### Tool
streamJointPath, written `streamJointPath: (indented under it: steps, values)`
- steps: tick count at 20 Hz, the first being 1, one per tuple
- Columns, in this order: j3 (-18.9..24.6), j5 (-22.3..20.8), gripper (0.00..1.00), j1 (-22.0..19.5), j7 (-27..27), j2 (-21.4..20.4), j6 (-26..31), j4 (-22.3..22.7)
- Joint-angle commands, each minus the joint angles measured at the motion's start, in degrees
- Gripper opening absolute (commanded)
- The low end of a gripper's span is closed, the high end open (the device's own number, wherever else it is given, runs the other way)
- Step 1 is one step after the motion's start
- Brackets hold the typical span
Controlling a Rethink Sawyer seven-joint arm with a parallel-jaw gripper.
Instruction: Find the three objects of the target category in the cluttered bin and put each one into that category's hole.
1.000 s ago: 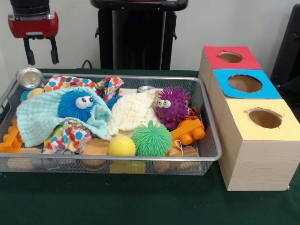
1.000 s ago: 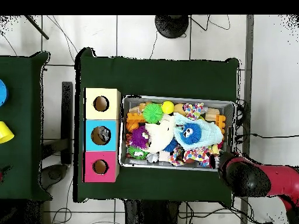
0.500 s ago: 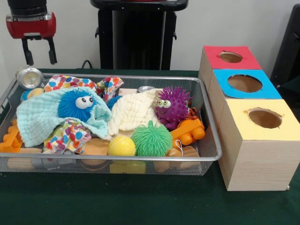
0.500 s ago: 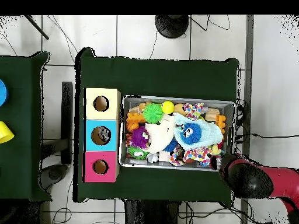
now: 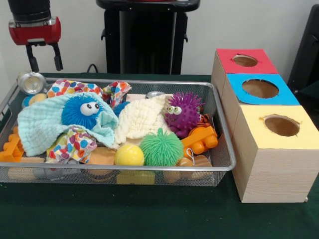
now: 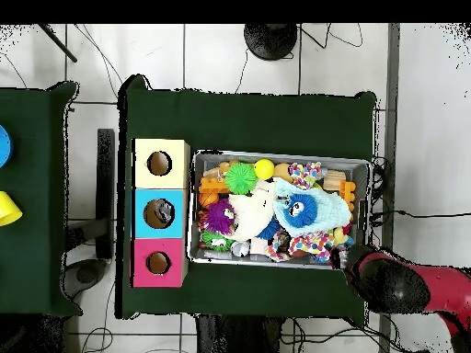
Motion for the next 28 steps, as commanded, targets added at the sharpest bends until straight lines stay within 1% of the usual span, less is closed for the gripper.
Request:
streamJointPath:
  steps: [1,3,5,13,18,21,22,28]
  values:
    - [-1.3,-6.0,1.00,0.3,-8.0,6.3,-3.9,-2.2]
    - [-1.7,-7.0,1.00,0.5,-7.8,7.6,-4.6,-3.0]
    - [-1.7,-7.3,1.00,0.6,-7.6,8.1,-4.7,-3.3]
    - [-1.0,-7.6,1.00,0.2,-7.2,8.0,-4.3,-3.1]
    - [0.0,-6.2,1.00,0.2,-6.8,5.7,-2.9,-1.8]
    - [0.8,-4.3,1.00,0.6,-6.7,3.8,-1.2,-1.4]
    - [1.3,-3.5,1.00,0.0,-6.9,2.4,-0.8,-0.2]
    - [3.1,0.9,1.00,-0.5,-8.2,-2.2,2.4,1.5]
